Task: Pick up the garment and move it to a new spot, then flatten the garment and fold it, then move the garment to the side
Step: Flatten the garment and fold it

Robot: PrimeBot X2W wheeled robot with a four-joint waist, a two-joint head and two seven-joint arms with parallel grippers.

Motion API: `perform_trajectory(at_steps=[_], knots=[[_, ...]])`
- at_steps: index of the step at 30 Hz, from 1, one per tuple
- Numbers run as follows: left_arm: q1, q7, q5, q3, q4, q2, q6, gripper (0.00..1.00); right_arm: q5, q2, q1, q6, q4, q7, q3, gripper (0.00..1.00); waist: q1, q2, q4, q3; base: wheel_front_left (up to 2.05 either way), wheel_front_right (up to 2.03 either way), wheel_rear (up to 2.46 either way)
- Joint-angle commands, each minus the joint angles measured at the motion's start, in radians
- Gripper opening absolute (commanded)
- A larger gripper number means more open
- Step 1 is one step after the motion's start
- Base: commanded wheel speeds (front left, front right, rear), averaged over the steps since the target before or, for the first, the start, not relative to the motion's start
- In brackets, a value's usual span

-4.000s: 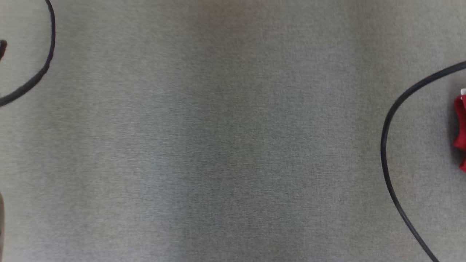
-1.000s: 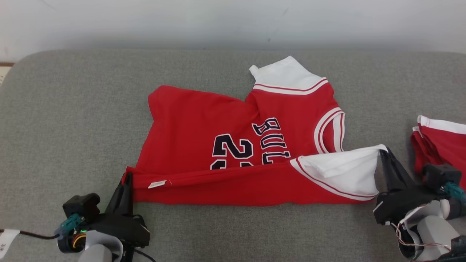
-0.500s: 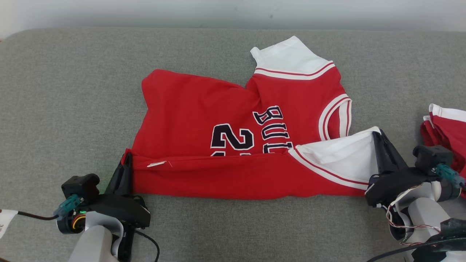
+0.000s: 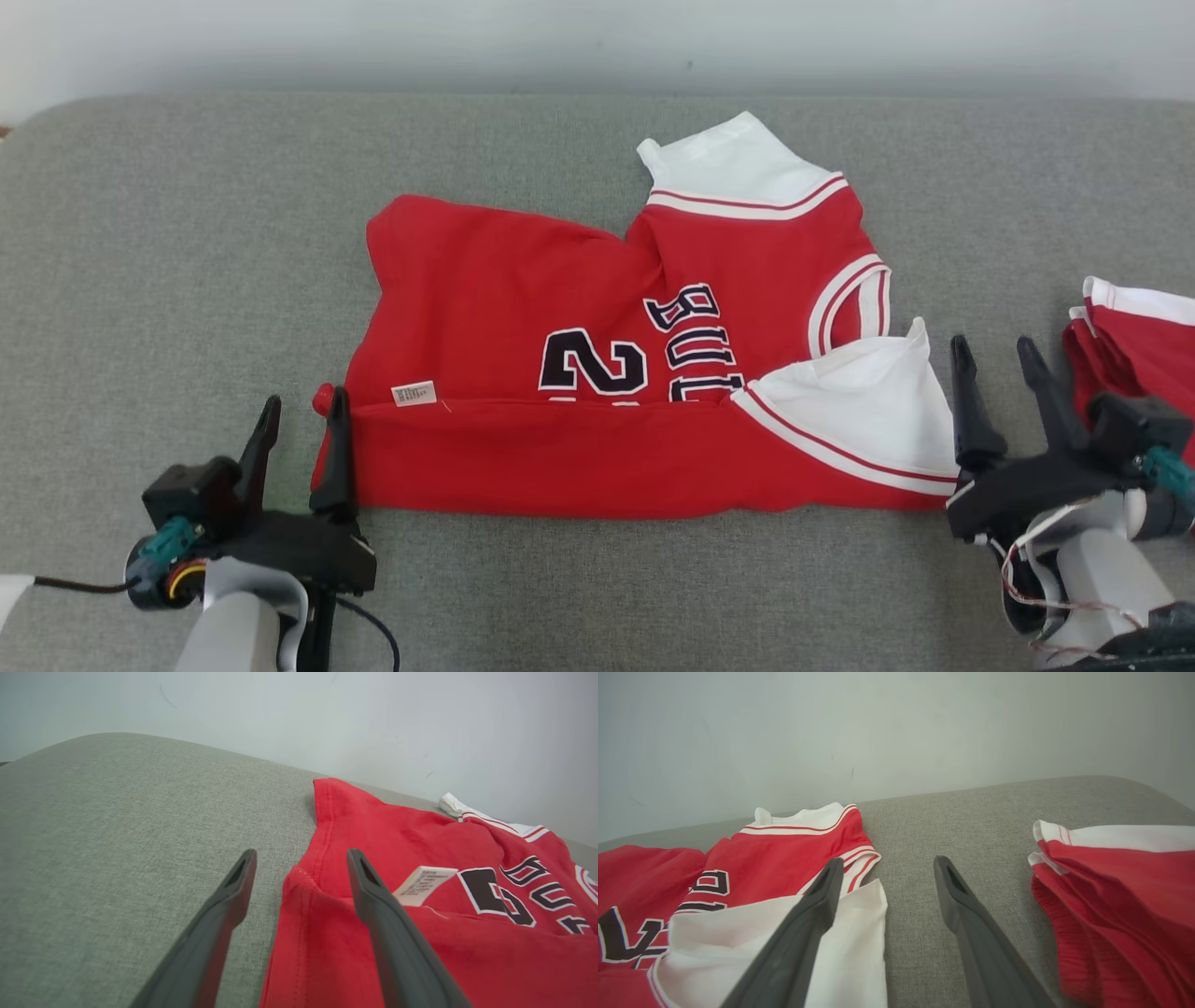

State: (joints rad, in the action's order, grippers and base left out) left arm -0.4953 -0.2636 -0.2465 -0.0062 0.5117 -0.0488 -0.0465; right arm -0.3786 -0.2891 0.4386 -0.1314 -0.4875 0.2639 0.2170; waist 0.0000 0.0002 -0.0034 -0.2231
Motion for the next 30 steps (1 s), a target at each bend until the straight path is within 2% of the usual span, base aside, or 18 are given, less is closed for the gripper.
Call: perform_trajectory(at_steps=[1,12,25,26,28,29,30], knots=[[0.021,-0.001,0.008,0.005,-0.004,-0.003,0.002,1.00,0.006,0.003,-0.015,0.001,0.006,0.000,-0.004,1.00,0.0000,-0.0002,-0.003,0.014,0.00,0.00,0.00],[0.160,-0.001,-0.019,0.014,-0.057,-0.003,0.034,1.00,-0.025,0.048,-0.174,0.001,-0.016,0.000,0.022,1.00,0.0000,-0.0002,-0.013,0.067,0.00,0.00,0.00],[0.140,-0.001,-0.027,-0.020,-0.039,-0.003,0.032,1.00,-0.064,0.061,-0.130,0.001,-0.130,0.000,0.069,1.00,0.0000,-0.0002,0.014,0.039,0.00,0.00,0.00],[0.135,-0.001,-0.029,-0.024,-0.033,-0.003,0.029,1.00,-0.070,0.059,-0.124,0.001,-0.143,-0.001,0.079,0.96,0.0000,-0.0002,0.017,0.036,0.00,0.00,0.00],[0.122,-0.001,-0.026,-0.027,-0.020,-0.003,0.019,1.00,-0.080,0.055,-0.121,0.001,-0.159,-0.002,0.096,0.59,0.0000,-0.0002,0.019,0.032,0.00,0.00,0.00],[0.116,-0.001,-0.022,-0.026,-0.011,-0.003,0.011,1.00,-0.084,0.054,-0.119,0.001,-0.166,-0.002,0.104,0.47,0.0000,-0.0002,0.019,0.030,0.00,0.00,0.00],[0.112,-0.001,-0.020,-0.024,0.002,-0.003,0.004,1.00,-0.089,0.051,-0.116,0.001,-0.170,-0.002,0.110,0.42,0.0000,-0.0002,0.018,0.028,0.00,0.00,0.00]])
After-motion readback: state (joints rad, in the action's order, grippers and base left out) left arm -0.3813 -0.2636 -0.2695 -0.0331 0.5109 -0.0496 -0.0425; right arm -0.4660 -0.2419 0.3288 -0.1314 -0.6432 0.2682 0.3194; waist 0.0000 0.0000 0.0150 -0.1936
